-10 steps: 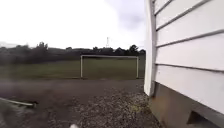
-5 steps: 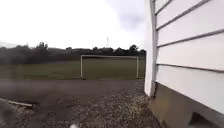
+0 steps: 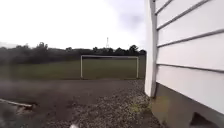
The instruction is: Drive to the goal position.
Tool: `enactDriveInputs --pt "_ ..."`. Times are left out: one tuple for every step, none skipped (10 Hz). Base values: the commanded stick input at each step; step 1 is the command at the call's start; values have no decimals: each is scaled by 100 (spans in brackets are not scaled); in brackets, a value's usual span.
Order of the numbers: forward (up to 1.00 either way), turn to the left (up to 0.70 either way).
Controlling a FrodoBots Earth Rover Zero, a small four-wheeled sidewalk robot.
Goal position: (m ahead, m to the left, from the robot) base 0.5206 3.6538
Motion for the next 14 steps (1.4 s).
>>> enactDriveInputs --pt "6 0" --pt "6 0" --pt "6 0" --pt "6 0" --pt "6 0" --pt "6 0" --pt "6 0" --pt "6 0" --pt "6 0" --pt "6 0" --pt "6 0" --pt "6 0" --pt "6 0" --pt "6 0"
